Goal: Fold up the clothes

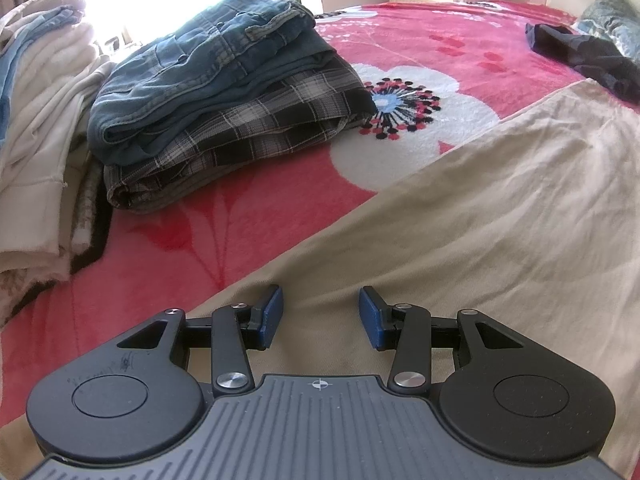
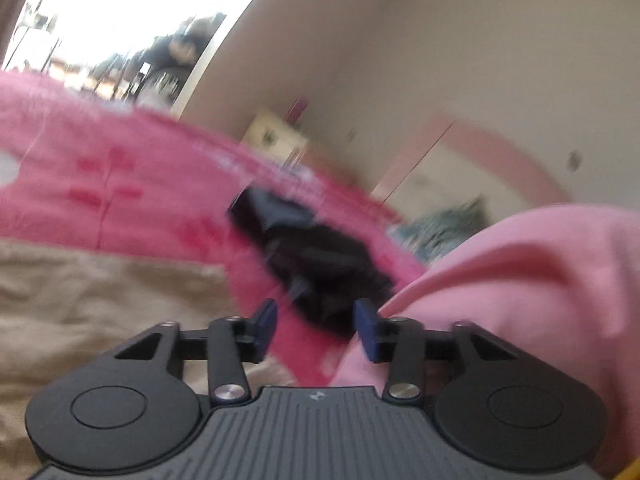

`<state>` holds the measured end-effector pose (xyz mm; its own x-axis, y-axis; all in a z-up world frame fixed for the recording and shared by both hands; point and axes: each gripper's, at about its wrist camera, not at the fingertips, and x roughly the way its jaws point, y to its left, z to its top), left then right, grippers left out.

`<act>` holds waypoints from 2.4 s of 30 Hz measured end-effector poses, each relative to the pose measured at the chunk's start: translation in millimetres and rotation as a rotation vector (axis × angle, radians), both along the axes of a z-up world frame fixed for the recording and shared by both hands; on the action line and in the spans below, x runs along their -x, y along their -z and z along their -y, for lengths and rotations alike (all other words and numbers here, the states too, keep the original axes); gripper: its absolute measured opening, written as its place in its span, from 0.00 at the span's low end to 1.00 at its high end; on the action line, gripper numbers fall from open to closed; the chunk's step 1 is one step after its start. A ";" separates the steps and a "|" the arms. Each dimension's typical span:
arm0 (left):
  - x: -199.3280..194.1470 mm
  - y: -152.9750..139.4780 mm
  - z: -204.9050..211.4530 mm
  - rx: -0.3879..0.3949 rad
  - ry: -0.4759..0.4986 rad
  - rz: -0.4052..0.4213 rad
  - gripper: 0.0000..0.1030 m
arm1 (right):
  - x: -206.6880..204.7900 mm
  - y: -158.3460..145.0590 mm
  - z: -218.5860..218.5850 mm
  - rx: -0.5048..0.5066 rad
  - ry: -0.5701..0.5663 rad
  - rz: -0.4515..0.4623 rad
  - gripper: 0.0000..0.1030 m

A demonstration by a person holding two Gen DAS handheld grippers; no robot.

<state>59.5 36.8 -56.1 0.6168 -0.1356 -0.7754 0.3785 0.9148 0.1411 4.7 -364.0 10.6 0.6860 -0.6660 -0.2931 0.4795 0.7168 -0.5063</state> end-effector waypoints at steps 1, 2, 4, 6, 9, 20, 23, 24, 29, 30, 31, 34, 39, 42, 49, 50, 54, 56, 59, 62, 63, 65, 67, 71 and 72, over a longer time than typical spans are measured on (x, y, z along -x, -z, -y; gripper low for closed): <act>0.0 -0.1 0.3 -0.001 -0.001 -0.001 0.41 | 1.6 -3.7 -3.0 -0.006 -0.021 0.017 0.45; -0.1 -0.2 0.7 -0.002 -0.002 -0.002 0.41 | 2.2 -7.2 -6.5 -0.019 -0.049 0.029 0.45; 0.3 0.0 1.5 -0.005 -0.003 0.000 0.41 | -2.3 -3.4 -16.3 -0.044 -0.136 -0.010 0.44; 0.8 0.2 1.9 -0.007 -0.002 0.001 0.41 | -15.6 4.1 -21.4 -0.095 -0.204 -0.079 0.37; 0.3 0.3 1.6 -0.008 0.000 0.002 0.41 | -51.2 12.6 -6.1 -0.267 -0.211 -0.101 0.17; 2.6 1.2 -0.5 -0.005 0.013 0.007 0.41 | -157.6 58.1 91.4 -0.695 -0.086 -0.180 0.00; 2.7 1.8 -1.2 -0.002 0.018 0.009 0.41 | -163.2 57.9 93.2 -0.684 -0.100 -0.175 0.00; 2.7 1.9 -1.3 -0.001 0.018 0.009 0.41 | -162.2 56.7 89.4 -0.656 -0.099 -0.170 0.00; 1.5 -4.0 -2.8 0.012 0.007 0.006 0.41 | -126.3 25.5 62.6 -0.552 -0.100 -0.043 0.05; 3.4 -9.9 -4.3 0.010 0.004 0.022 0.41 | -115.4 16.1 55.9 -0.544 -0.129 -0.017 0.05; 5.2 -15.8 -5.8 0.008 0.001 0.038 0.41 | -103.2 5.4 48.2 -0.542 -0.169 0.003 0.05; 16.3 -40.4 -15.6 0.005 -0.003 0.099 0.41 | -57.3 -31.5 23.3 -0.557 -0.331 0.060 0.09; 64.0 -89.2 -47.9 0.053 -0.025 0.131 0.41 | 0.8 -59.6 -21.3 -0.653 -0.584 -0.035 0.25; 103.2 -92.5 -56.1 0.072 -0.001 0.087 0.41 | 15.9 -46.6 -61.4 -0.744 -0.710 -0.183 0.25; 169.9 -36.4 -42.8 0.045 0.079 -0.060 0.42 | 28.0 15.3 -126.9 -0.761 -0.841 -0.435 0.21; 172.7 -25.9 -44.3 0.043 0.059 -0.078 0.42 | 29.4 25.0 -125.0 -0.724 -0.810 -0.446 0.21; 180.9 -13.5 -63.4 0.120 -0.036 -0.100 0.42 | 31.7 36.9 -90.1 -0.632 -0.603 -0.380 0.19; 183.1 -18.9 -74.2 0.156 -0.077 -0.105 0.42 | 32.4 31.5 -70.2 -0.636 -0.473 -0.322 0.20; 188.0 -26.1 -87.4 0.207 -0.120 -0.101 0.42 | 42.6 18.7 -47.1 -0.735 -0.334 -0.208 0.23; 187.1 -32.9 -89.8 0.217 -0.138 -0.080 0.42 | 61.8 11.6 -26.9 -0.891 -0.222 -0.085 0.26; 185.2 -34.1 -89.0 0.221 -0.140 -0.073 0.42 | 70.4 10.7 -20.9 -0.957 -0.191 -0.042 0.29; 181.5 -34.5 -87.1 0.229 -0.143 -0.063 0.42 | 80.6 18.4 -12.3 -1.064 -0.130 0.015 0.29; 172.8 -33.8 -83.3 0.228 -0.149 -0.060 0.42 | 85.1 27.1 -5.9 -1.116 -0.078 0.048 0.29; 152.4 -29.2 -74.2 0.200 -0.172 -0.024 0.42 | 77.9 41.8 13.7 -1.181 -0.014 0.121 0.32; 145.6 -27.0 -72.0 0.186 -0.183 -0.012 0.42 | 74.9 44.8 20.5 -1.195 0.004 0.151 0.32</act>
